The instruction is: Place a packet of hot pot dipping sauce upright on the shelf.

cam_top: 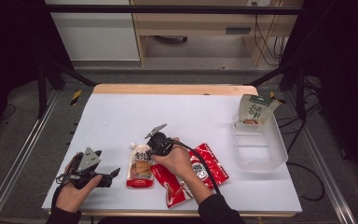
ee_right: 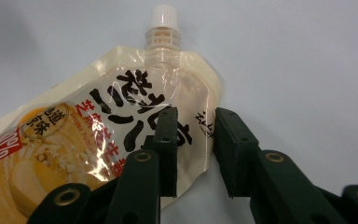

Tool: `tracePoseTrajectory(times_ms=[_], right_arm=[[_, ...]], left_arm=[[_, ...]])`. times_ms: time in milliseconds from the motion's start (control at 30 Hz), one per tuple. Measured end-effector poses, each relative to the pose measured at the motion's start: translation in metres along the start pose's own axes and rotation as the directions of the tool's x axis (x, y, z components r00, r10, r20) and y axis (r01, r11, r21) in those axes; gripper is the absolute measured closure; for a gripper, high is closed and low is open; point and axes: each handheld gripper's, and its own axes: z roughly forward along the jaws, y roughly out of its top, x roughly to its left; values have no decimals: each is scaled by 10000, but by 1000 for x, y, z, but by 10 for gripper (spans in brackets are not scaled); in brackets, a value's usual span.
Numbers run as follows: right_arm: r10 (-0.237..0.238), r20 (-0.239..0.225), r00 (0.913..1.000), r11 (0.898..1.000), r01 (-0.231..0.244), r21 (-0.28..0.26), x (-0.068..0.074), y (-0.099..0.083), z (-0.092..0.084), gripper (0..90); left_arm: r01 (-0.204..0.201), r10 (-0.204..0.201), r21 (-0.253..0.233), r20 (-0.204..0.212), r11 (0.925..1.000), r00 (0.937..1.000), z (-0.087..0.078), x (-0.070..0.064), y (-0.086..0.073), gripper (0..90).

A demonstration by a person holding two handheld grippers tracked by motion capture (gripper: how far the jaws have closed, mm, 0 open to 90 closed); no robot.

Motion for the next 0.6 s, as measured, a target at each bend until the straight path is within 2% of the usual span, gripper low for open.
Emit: tracePoseTrajectory(times_ms=[100, 167, 267, 400, 600], right_arm=[[-60, 61, 10000, 10000, 60, 61, 2, 0, 0, 773], [-197, 91, 9998, 9998, 196, 81, 5, 0, 0, 858], [-379, 146, 9992, 9993, 379, 58, 8, 1, -1, 883], [-536, 159, 9984, 9984, 539, -197, 11, 6, -6, 894], [-889, 87, 9960, 9904, 893, -1057, 23, 21, -24, 900]], left_arm=[[-38, 38, 22, 5, 10000, 10000, 0, 0, 0, 59], [-39, 39, 16, -7, 10000, 10000, 0, 0, 0, 58], [-6, 6, -11, -23, 10000, 10000, 0, 0, 0, 59], [36, -36, -32, -34, 10000, 10000, -1, 2, 0, 59], [260, -262, -263, -79, 9993, 9996, -7, 8, 0, 60]])
